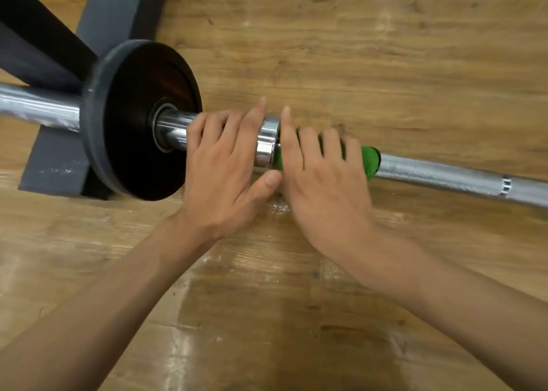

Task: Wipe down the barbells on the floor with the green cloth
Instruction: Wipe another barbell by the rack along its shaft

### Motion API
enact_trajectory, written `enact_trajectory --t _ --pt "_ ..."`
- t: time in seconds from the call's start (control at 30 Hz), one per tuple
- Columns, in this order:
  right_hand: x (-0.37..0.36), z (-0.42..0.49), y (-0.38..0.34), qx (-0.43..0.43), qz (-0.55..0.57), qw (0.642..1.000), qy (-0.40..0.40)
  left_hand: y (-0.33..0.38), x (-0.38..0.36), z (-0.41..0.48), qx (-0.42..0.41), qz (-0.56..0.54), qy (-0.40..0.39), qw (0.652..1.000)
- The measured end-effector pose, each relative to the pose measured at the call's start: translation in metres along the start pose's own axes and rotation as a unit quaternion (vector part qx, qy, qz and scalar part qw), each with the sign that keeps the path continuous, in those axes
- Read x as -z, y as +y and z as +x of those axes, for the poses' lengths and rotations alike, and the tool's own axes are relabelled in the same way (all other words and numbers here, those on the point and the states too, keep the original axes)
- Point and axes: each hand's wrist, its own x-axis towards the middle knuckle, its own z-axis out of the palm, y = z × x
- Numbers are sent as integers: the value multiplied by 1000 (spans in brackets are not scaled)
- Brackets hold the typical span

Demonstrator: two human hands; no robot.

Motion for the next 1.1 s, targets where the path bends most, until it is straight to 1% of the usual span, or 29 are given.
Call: enact_trajectory --t 0.13,0.27,0.4,0.63,0.7,0.77,0.83,0.93,1.1 --pt "2 -11 15 47 -2 999 -18 -1 0 -8 -3 -4 -5 1000" --pt "7 -1 6 34 -8 999 -39 2 -4 -10 8 3 4 1000" --pt "13 -2 8 -2 34 998 -57 6 -3 -11 20 2 7 1000" --pt "28 -29 0 20 77 994 -77 17 -2 -54 20 9 6 1000" --pt "36 -34 -6 17 88 991 -98 20 0 -72 19 10 4 1000" --pt "43 -34 -16 7 104 987 -126 24 8 -84 20 6 -8 1000" --pt "48 -37 -24 18 115 981 -153 26 19 -88 18 -6 -38 999" --pt "52 -53 -9 42 128 978 -157 25 37 -88 3 -17 -86 996" --pt "68 -99 37 -1 116 983 -143 32 49 -110 14 -17 -110 994"
